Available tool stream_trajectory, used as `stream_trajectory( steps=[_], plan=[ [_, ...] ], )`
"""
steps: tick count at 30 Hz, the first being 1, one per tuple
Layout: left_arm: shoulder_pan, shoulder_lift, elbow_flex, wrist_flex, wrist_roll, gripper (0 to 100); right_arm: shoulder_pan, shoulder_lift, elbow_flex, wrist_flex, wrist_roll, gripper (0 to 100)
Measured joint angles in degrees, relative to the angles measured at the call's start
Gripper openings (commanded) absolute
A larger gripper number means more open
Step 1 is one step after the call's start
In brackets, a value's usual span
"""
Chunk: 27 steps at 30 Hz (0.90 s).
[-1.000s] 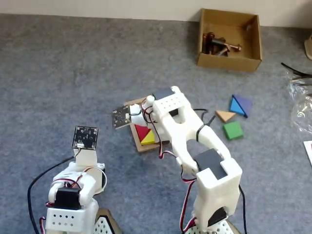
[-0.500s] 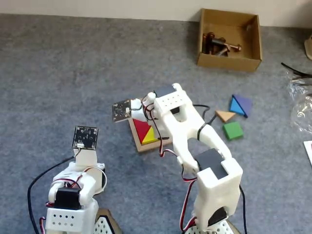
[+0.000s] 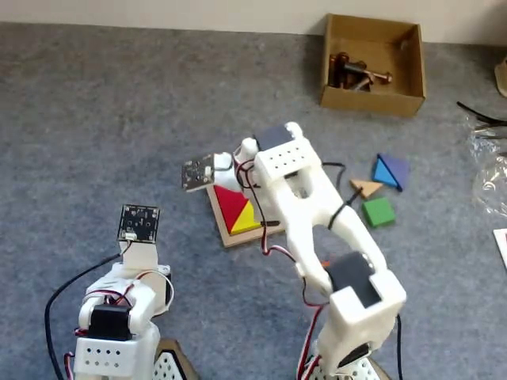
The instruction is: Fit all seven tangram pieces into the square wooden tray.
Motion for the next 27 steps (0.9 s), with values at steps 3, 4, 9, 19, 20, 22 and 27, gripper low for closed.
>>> stream_trajectory(
  steps=[3,4,9,19,20,22,27],
  plan=[
    [0.00,0.00,0.00,0.00,0.00,1,1.67,-4.22,0.00,0.18,-4.48,30.7],
    [0.00,0.00,0.00,0.00,0.00,1,2.55,-5.54,0.00,0.18,-5.27,30.7],
    [0.00,0.00,0.00,0.00,0.00,1,9.14,-10.11,0.00,0.53,-10.29,30.7],
    [0.00,0.00,0.00,0.00,0.00,1,24.97,-11.78,0.00,0.53,-26.46,30.7],
    [0.00,0.00,0.00,0.00,0.00,1,26.20,-11.78,0.00,0.53,-27.87,30.7],
    [0.00,0.00,0.00,0.00,0.00,1,28.40,-10.99,0.00,0.53,-31.30,30.7],
    [0.00,0.00,0.00,0.00,0.00,1,34.11,-5.27,0.00,-2.73,-40.62,30.7]
  ],
)
